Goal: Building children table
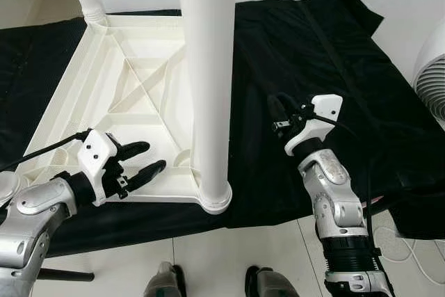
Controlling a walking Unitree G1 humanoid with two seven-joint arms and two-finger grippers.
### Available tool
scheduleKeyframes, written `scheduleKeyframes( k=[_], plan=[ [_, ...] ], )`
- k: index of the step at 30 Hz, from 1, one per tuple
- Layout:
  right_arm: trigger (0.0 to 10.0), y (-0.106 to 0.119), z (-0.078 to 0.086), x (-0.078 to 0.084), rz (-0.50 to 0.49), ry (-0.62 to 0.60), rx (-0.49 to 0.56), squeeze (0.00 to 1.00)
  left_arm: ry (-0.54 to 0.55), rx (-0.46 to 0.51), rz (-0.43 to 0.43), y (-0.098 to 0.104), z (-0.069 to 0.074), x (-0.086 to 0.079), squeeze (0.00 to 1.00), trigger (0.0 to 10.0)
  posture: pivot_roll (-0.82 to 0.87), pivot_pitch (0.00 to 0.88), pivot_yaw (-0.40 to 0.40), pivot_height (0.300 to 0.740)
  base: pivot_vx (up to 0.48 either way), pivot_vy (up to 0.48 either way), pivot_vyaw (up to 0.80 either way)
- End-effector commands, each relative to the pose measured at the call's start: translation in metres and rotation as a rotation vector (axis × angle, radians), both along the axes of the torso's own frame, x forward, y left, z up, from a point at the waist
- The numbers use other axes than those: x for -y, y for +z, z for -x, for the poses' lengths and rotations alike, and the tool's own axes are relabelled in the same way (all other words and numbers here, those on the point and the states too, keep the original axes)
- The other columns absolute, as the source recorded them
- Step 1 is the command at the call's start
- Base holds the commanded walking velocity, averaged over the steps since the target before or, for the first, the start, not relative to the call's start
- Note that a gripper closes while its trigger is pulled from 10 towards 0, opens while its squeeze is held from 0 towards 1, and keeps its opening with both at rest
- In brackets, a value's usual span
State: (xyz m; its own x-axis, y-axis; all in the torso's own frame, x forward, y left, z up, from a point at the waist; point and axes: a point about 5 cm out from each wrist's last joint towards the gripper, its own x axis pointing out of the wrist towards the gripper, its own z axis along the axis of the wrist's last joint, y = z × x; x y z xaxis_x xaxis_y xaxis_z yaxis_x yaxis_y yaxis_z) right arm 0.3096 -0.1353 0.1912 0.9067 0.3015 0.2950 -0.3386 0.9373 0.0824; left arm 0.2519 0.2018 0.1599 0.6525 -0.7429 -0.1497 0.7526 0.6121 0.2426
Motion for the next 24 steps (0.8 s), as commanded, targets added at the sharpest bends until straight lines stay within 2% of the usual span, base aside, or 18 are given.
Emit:
scheduleKeyframes(
  k=[1,4,9,11,15,18,20,21,22,24],
  plan=[
    [10.0,-0.002,0.0,-0.002,0.001,0.012,-0.006,0.0,-0.144,-0.04,-0.087,-0.008,0.008,0.003,0.0,10.0,-0.02,0.153,0.047,0.74,0.0,0.0,0.0],
    [10.0,-0.002,0.0,-0.002,0.002,0.012,-0.006,0.0,-0.138,-0.042,-0.106,-0.01,0.008,0.002,0.0,10.0,-0.02,0.157,0.047,0.74,0.0,0.0,0.0],
    [10.0,-0.001,0.0,0.0,0.003,0.006,-0.006,0.0,-0.095,-0.036,-0.19,-0.018,0.001,-0.002,0.0,10.0,-0.03,0.166,0.049,0.74,0.0,0.0,0.0],
    [10.0,-0.001,0.0,0.0,0.003,0.006,-0.006,0.0,-0.095,-0.036,-0.19,-0.018,0.001,-0.002,0.0,10.0,-0.03,0.166,0.049,0.74,0.0,0.0,0.0],
    [10.0,0.0,0.0,0.0,0.002,0.001,-0.005,0.0,-0.06,-0.016,-0.236,-0.017,-0.009,-0.003,0.0,10.0,-0.03,0.173,0.052,0.74,0.0,0.0,0.0],
    [10.0,0.0,0.0,0.0,0.002,0.001,-0.005,0.0,-0.06,-0.016,-0.236,-0.017,-0.009,-0.003,0.0,10.0,-0.03,0.173,0.052,0.74,0.0,0.0,0.0],
    [10.0,0.0,0.0,0.0,0.0,0.0,-0.006,0.0,-0.038,-0.004,-0.252,-0.018,-0.014,-0.003,0.0,10.0,-0.03,0.175,0.055,0.74,0.0,0.0,0.0],
    [10.0,0.0,0.0,0.0,-0.004,-0.003,-0.007,0.0,-0.008,0.012,-0.251,-0.016,-0.023,-0.002,0.0,10.0,-0.03,0.184,0.057,0.74,0.0,0.0,0.0],
    [10.0,0.0,0.0,0.0,-0.004,-0.003,-0.007,0.0,-0.008,0.012,-0.251,-0.016,-0.023,-0.002,0.0,10.0,-0.03,0.184,0.057,0.74,0.0,0.0,0.0],
    [10.0,-0.001,0.0,0.0,-0.01,-0.012,-0.01,0.0,0.03,0.05,-0.241,-0.012,-0.037,0.003,0.0,10.0,-0.04,0.188,0.061,0.74,0.0,0.0,0.0]
  ],
)
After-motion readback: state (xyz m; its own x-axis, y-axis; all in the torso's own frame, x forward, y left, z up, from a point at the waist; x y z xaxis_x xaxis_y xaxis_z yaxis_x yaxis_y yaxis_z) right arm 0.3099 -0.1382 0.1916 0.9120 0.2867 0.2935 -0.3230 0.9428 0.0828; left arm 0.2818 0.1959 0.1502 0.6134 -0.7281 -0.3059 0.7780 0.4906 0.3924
